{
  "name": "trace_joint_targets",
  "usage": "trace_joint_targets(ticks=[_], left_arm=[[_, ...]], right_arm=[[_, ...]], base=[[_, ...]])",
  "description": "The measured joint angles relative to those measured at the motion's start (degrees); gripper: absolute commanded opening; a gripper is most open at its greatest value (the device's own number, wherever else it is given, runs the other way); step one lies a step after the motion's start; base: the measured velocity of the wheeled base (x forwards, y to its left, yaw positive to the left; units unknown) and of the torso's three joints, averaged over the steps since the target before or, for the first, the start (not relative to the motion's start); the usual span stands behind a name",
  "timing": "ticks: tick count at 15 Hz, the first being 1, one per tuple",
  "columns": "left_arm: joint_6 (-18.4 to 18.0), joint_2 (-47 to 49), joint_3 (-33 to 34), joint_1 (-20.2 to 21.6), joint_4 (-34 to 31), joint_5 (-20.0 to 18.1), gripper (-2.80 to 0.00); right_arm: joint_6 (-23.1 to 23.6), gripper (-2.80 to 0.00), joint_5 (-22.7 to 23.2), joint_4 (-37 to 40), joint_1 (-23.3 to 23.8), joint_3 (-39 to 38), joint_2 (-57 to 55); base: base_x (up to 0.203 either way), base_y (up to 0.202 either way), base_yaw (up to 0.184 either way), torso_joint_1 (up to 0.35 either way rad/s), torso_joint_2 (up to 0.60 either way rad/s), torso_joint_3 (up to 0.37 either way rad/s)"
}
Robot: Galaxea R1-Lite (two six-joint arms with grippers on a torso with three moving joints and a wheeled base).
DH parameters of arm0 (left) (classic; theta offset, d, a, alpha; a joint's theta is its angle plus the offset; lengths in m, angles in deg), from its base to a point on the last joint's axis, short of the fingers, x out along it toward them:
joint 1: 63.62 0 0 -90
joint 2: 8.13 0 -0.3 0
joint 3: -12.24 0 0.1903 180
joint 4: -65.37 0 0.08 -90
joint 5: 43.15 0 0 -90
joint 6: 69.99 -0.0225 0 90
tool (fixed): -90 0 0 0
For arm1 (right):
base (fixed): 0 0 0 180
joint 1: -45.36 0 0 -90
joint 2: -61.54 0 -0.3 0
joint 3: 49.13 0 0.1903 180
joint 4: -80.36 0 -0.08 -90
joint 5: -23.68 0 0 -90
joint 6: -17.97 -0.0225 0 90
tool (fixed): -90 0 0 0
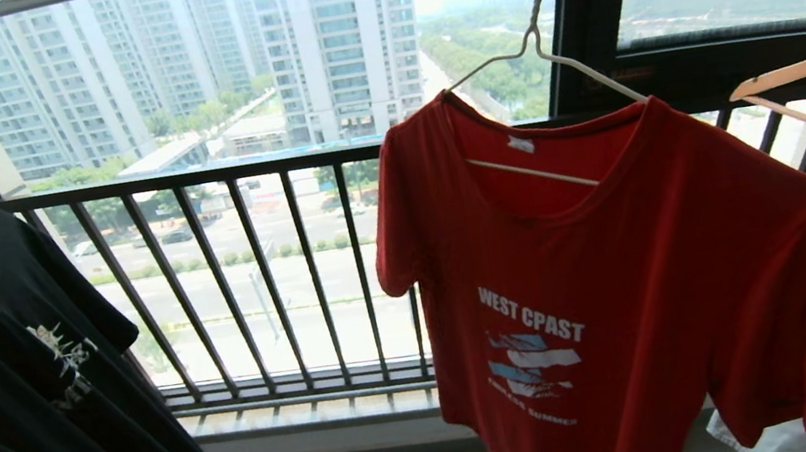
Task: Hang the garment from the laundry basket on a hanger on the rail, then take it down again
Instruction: Take the clothes off the clothes rack
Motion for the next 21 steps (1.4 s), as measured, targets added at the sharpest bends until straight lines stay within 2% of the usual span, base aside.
trace_joint_targets(ticks=[2, 5, 10, 12, 15, 17, 21], left_arm=[[-0.11, -4.64, 4.08, 2.06, 0.01, -3.83, -2.80], [-1.45, -9.90, 11.04, 3.24, 0.27, -7.76, -2.80], [-7.51, -17.67, 23.79, 3.56, 3.05, -9.15, -2.80], [-10.16, -18.67, 25.00, 3.60, 3.58, -9.54, -2.80], [-15.70, -19.21, 25.44, 3.56, 4.71, -10.99, -2.80], [-19.00, -19.29, 25.67, 3.56, 5.82, -11.87, -2.80], [-17.98, -19.35, 25.85, 3.56, 5.82, -11.97, -2.80]], right_arm=[[-0.54, -2.80, 0.48, 2.06, 1.86, 0.20, 0.37], [-6.39, -2.80, 0.39, 4.30, 2.56, 0.03, 0.77], [-0.81, -2.80, 4.87, 4.66, 7.68, -2.81, 0.99], [0.16, -2.80, 5.60, 4.66, 9.77, -3.58, 0.87], [3.93, -2.80, 11.83, 4.52, 15.53, -4.97, 0.66], [4.40, -2.80, 13.18, 4.60, 16.64, -5.72, 0.66], [5.20, -2.80, 15.96, 4.38, 16.96, -6.53, 0.66]], base=[[0.000, 0.000, 0.000, 0.000, 0.00, 0.000], [0.000, 0.000, 0.000, 0.000, 0.00, 0.000], [0.000, 0.000, 0.000, 0.000, 0.00, 0.000], [0.000, 0.000, 0.000, 0.000, 0.00, 0.000], [0.000, 0.000, 0.000, 0.000, 0.00, 0.000], [0.000, 0.000, 0.000, 0.000, 0.00, 0.000], [0.000, 0.000, 0.000, 0.000, 0.00, 0.000]])
